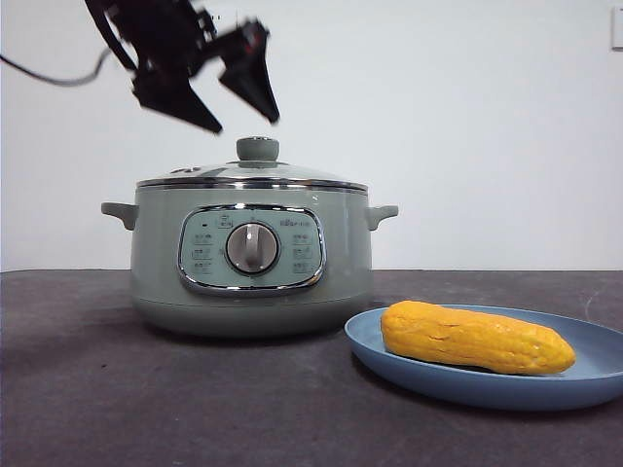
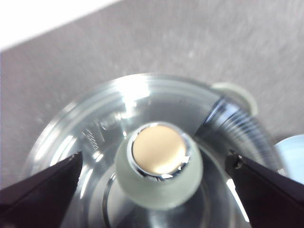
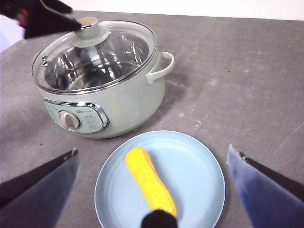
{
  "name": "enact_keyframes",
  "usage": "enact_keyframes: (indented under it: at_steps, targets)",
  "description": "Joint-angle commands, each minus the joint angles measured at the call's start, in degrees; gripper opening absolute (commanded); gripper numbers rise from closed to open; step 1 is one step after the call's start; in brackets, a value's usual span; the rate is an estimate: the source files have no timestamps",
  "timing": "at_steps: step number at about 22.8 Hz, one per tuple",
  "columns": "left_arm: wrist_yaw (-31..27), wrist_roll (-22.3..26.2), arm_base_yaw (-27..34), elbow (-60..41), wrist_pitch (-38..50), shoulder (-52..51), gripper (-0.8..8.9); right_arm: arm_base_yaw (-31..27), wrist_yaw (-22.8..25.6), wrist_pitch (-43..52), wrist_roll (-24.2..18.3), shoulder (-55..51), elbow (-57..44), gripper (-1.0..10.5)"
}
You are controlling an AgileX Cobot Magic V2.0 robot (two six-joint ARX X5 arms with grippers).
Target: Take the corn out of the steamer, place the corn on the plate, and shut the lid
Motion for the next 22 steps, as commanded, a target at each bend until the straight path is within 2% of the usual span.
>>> enact_keyframes:
  at_steps: [1, 9, 12, 16, 18, 21, 22]
  targets:
    - [0.31, -1.9, 0.02, -0.63, -2.1, -3.82, 5.03, 0.04, -0.11, 0.26, 0.39, -0.04, 0.31, 5.4]
    - [6.21, -7.76, 0.02, -0.63, -14.64, -17.75, 5.03, 0.04, -1.49, -1.86, 0.37, -0.04, 0.31, 5.4]
    - [9.07, -7.74, 0.02, -0.63, -19.98, -22.45, 5.02, 0.07, -1.68, -3.52, 0.39, -0.04, 0.31, 5.4]
    - [12.92, -7.74, -0.02, -0.63, -27.23, -27.32, 4.92, 0.07, -5.38, -5.35, 0.7, -0.04, 0.31, 5.4]
    - [13.66, -7.72, -0.02, -0.63, -30.51, -29.18, 3.95, 0.07, -7.21, -6.21, 0.83, -0.04, 0.31, 5.3]
    - [13.68, -7.37, -0.02, -0.63, -34.4, -30.95, 1.2, 0.07, -11.34, -7.17, 0.83, -0.04, 0.31, 5.2]
    - [13.66, -7.34, -0.02, -0.63, -35.1, -31.19, 0.35, 0.07, -12.52, -7.28, 0.85, -0.04, 0.31, 4.7]
